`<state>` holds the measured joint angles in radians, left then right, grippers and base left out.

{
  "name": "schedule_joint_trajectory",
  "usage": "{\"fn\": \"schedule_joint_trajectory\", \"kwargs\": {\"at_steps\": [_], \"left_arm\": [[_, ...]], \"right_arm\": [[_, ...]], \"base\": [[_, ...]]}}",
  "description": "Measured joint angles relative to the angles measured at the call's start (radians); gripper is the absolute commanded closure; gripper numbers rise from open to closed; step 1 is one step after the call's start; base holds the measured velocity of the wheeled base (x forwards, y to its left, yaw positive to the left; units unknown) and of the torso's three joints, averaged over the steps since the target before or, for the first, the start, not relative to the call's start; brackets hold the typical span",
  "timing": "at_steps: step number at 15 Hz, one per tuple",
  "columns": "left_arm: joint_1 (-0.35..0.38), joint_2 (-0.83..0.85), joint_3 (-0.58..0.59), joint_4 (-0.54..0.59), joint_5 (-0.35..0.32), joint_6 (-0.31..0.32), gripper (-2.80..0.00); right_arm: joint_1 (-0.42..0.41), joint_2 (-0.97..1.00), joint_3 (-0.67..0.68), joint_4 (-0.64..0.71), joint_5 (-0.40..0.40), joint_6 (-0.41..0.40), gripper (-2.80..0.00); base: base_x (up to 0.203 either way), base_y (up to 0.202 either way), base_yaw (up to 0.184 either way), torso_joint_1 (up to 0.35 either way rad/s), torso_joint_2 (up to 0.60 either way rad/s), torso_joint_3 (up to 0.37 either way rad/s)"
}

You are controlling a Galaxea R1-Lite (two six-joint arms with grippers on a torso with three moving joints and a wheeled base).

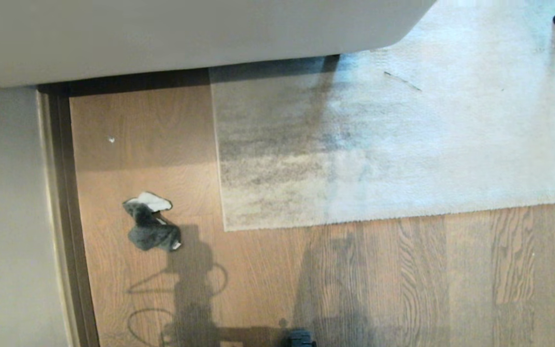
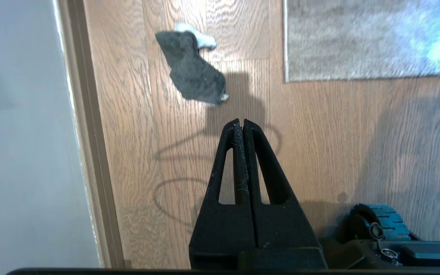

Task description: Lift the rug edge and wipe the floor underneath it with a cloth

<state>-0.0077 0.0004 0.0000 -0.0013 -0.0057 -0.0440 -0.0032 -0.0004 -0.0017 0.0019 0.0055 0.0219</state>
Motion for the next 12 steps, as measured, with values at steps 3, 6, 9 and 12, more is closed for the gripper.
{"fn": "schedule_joint_trajectory", "kwargs": {"at_steps": [3,6,9,12], "left_arm": [[0.0,0.0,0.0,0.0,0.0,-0.001,0.0],[0.0,0.0,0.0,0.0,0.0,-0.002,0.0],[0.0,0.0,0.0,0.0,-0.001,0.001,0.0],[0.0,0.0,0.0,0.0,0.0,-0.003,0.0]], "right_arm": [[0.0,0.0,0.0,0.0,0.0,0.0,0.0],[0.0,0.0,0.0,0.0,0.0,0.0,0.0],[0.0,0.0,0.0,0.0,0.0,0.0,0.0],[0.0,0.0,0.0,0.0,0.0,0.0,0.0]], "base": [[0.0,0.0,0.0,0.004,0.0,0.207],[0.0,0.0,0.0,0.002,0.0,0.2],[0.0,0.0,0.0,0.003,0.0,0.203],[0.0,0.0,0.0,0.002,0.0,0.201]]}}
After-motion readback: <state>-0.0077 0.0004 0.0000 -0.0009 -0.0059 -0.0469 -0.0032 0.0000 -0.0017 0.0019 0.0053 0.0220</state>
